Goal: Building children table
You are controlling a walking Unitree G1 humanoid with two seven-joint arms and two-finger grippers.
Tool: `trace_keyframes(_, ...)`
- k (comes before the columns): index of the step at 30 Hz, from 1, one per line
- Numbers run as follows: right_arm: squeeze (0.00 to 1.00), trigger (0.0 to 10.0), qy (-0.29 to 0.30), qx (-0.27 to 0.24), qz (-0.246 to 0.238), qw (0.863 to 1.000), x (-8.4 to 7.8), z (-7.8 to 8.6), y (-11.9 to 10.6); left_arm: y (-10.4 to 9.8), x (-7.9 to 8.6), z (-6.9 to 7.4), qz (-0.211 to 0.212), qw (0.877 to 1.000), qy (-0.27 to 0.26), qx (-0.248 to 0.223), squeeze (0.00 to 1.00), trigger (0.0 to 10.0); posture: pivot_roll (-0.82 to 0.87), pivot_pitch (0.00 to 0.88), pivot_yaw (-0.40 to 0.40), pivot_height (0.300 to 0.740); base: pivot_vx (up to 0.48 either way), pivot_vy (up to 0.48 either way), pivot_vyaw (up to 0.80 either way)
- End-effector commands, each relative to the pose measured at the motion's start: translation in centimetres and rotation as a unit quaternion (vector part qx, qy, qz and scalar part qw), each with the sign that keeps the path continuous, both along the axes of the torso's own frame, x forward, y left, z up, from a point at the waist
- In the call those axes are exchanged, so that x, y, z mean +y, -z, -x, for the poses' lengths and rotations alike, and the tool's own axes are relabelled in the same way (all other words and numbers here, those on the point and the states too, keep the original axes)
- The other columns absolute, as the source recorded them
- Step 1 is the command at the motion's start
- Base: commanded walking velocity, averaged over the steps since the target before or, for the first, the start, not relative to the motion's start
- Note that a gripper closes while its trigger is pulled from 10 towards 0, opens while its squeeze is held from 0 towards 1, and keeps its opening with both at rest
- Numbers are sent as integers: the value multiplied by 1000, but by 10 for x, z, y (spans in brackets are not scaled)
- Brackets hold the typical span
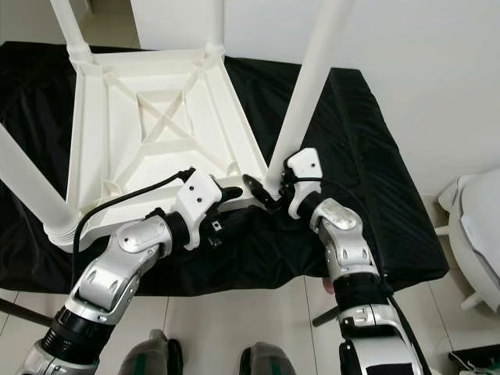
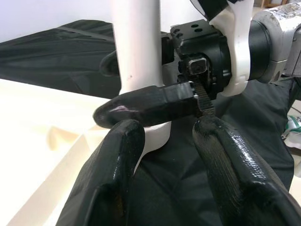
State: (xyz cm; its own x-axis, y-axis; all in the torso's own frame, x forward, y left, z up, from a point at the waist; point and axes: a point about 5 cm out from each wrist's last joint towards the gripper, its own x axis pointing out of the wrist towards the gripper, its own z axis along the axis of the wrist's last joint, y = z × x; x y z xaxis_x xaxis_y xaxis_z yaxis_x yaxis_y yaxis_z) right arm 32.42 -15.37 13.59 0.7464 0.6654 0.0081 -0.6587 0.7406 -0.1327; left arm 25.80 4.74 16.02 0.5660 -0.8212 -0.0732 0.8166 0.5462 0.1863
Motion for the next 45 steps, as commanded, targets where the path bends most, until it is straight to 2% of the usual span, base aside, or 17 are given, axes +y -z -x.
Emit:
trace_keyframes(1,0,10000,-12,2,6,1000,-1,-3,2,-1,-1,-1,-2,1000,-14,-4,0,10000,-93,4,-44,740,0,0,0)
trace_keyframes(5,0,10000,-15,6,10,1000,-3,-8,3,-1,0,-1,-3,1000,-14,-5,0,10000,-93,4,-44,740,0,0,0)
trace_keyframes(6,0,8510,-17,8,12,1000,-5,-10,4,-1,0,-1,-4,1000,-14,-5,0,10000,-87,0,-45,740,0,0,0)
trace_keyframes(7,0,8510,-17,8,12,1000,-5,-10,4,-1,0,-1,-4,1000,-14,-5,0,10000,-87,0,-45,740,0,0,0)
trace_keyframes(8,0,3294,-18,10,14,1000,-6,-12,4,-1,1,-1,-5,1000,-14,-5,0,10000,-87,0,-45,740,0,0,0)
trace_keyframes(9,0,3294,-17,12,17,1000,-8,-13,5,-1,1,-1,-5,1000,-14,-5,0,10000,-85,0,-45,740,0,0,0)
trace_keyframes(10,0,0,-17,14,18,1000,-10,-14,6,-1,1,-1,-6,1000,-14,-5,0,10000,-85,0,-46,740,0,0,0)
trace_keyframes(20,0,0,-14,25,24,999,-18,-11,18,0,-1,1,-5,1000,-10,-5,0,10000,-94,0,-45,740,0,0,0)
trace_keyframes(21,0,2431,-7,25,23,999,-20,-11,19,0,-2,1,-5,1000,-8,-5,0,10000,-98,0,-46,740,0,0,0)
trace_keyframes(23,0,2431,-2,25,22,999,-21,-10,19,0,-2,1,-5,1000,-7,-5,0,10000,-99,0,-46,740,0,0,0)
trace_keyframes(24,0,10000,2,24,21,999,-21,-11,20,0,-3,1,-4,1000,-6,-5,0,10000,-99,0,-46,740,0,0,0)
trace_keyframes(30,0,10000,87,37,-18,995,-24,-13,22,1,-5,2,-5,1000,-3,-4,0,10000,-103,0,-53,740,0,0,0)
trace_keyframes(32,0,10000,143,33,-38,988,-14,-9,21,2,-5,3,-4,1000,-3,-2,0,10000,-107,0,-55,740,0,0,0)
trace_keyframes(36,0,10000,162,41,-48,985,-7,-7,22,3,-5,4,-4,1000,-3,-1,0,10000,-110,0,-55,740,0,0,0)
trace_keyframes(38,0,10000,229,42,-69,970,6,-2,23,3,-6,5,-3,1000,-2,0,0,10000,-111,0,-58,740,0,0,0)
trace_keyframes(42,0,10000,287,38,-75,954,10,3,23,3,-6,5,-2,1000,-1,1,0,10000,-110,0,-61,740,0,0,0)
trace_keyframes(45,0,10000,372,45,-75,924,15,12,26,4,-7,6,-2,1000,-1,3,0,10000,-106,0,-66,740,0,0,0)
